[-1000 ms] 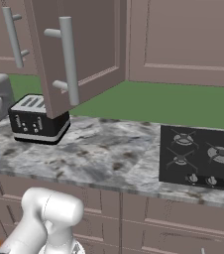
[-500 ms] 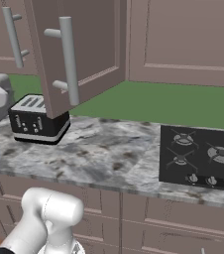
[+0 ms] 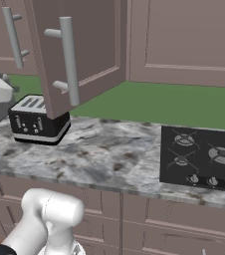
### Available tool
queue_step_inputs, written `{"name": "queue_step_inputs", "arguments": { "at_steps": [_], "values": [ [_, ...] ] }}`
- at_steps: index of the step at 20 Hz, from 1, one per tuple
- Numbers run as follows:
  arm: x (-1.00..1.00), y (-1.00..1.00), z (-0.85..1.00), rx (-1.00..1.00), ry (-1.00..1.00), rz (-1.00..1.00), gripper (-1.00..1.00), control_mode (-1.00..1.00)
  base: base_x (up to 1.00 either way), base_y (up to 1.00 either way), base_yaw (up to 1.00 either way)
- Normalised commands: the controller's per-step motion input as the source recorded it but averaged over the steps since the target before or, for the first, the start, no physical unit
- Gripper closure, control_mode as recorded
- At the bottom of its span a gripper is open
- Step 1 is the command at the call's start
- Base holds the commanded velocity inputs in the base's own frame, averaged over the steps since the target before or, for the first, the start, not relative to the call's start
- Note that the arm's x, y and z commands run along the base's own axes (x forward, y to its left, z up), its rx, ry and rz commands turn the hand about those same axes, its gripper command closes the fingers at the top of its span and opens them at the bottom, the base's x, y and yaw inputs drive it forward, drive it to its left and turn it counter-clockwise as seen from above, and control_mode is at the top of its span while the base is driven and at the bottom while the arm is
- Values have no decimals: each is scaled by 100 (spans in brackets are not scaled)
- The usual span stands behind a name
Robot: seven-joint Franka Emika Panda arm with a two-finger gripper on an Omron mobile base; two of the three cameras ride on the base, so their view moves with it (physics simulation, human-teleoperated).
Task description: Open the cabinet, pick the kettle from the cabinet, and place it in the sink.
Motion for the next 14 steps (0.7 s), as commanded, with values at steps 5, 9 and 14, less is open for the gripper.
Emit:
{"name": "queue_step_inputs", "arguments": {
  "at_steps": [5,9,14],
  "values": [
    [29,4,-8,9,-14,-9,-100,-100,0,0,0],
    [32,5,-10,14,-20,-20,-100,-100,0,0,0],
    [30,0,-6,13,-13,-19,-100,-100,0,0,0]
  ]
}}
